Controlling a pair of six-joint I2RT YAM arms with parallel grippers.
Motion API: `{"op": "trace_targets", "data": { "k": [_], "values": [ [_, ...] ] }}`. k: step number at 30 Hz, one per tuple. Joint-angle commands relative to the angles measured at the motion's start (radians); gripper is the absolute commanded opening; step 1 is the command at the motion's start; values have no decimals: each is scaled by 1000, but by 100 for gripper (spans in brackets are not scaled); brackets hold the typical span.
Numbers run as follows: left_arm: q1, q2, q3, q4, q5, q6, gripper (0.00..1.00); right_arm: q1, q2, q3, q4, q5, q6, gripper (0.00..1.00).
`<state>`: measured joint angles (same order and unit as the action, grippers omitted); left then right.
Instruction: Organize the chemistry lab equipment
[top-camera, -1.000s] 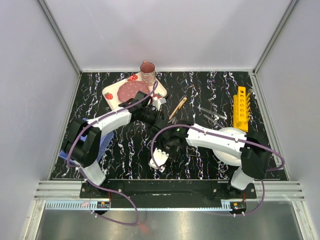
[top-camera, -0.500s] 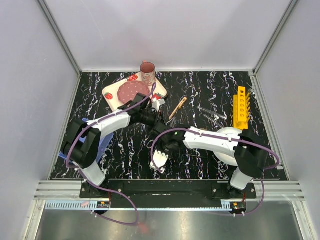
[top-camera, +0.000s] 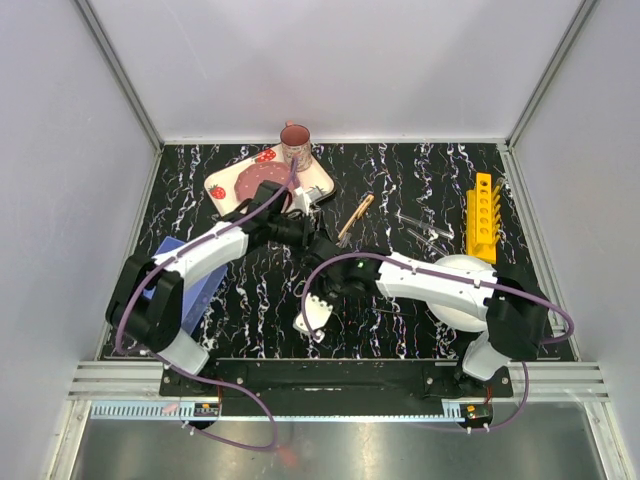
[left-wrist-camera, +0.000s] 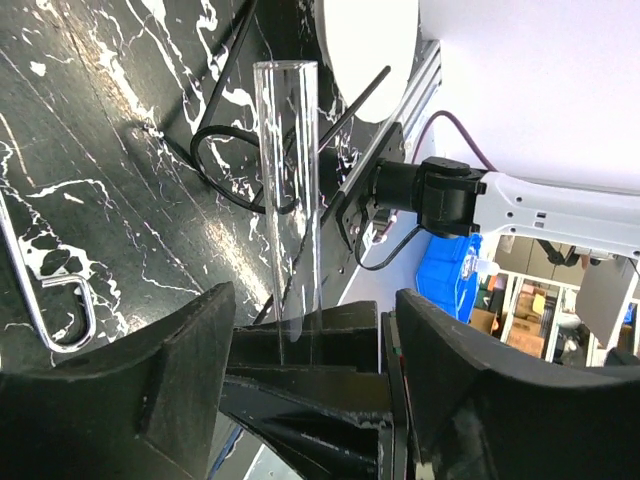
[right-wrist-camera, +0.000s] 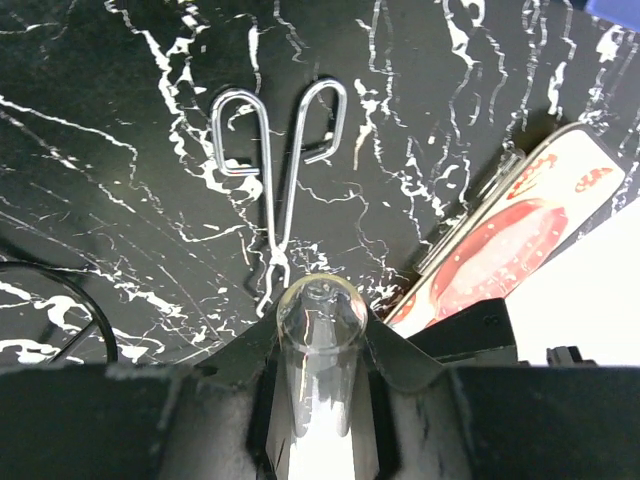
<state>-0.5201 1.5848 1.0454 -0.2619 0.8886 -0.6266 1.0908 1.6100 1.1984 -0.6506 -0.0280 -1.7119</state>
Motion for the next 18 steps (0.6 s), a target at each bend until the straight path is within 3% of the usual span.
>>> {"op": "trace_targets", "data": {
  "k": [1, 5, 9, 11, 12, 13, 18],
  "values": [
    [43, -103, -4, 32, -25, -28, 72, -2, -56, 58, 22, -44, 81, 13],
    [91, -158, -8, 18, -59, -32, 81, -2, -78, 55, 16, -62, 127, 14],
    [161, -223, -34, 24, -121, -35, 84, -2, -97, 62, 13, -78, 199, 13],
    [184, -278, -56, 26, -201, -22, 84, -2, -102, 87, 5, -95, 271, 13],
    [199, -301, -62, 18, -242, -12, 89, -2, -108, 99, -12, -104, 303, 13],
    [201, -366, -71, 1, -372, 5, 89, -2, -111, 136, -24, -115, 340, 13],
    [203, -633, -163, 44, -652, 91, 92, -12, -133, 231, -84, -177, 627, 13]
  ]
}}
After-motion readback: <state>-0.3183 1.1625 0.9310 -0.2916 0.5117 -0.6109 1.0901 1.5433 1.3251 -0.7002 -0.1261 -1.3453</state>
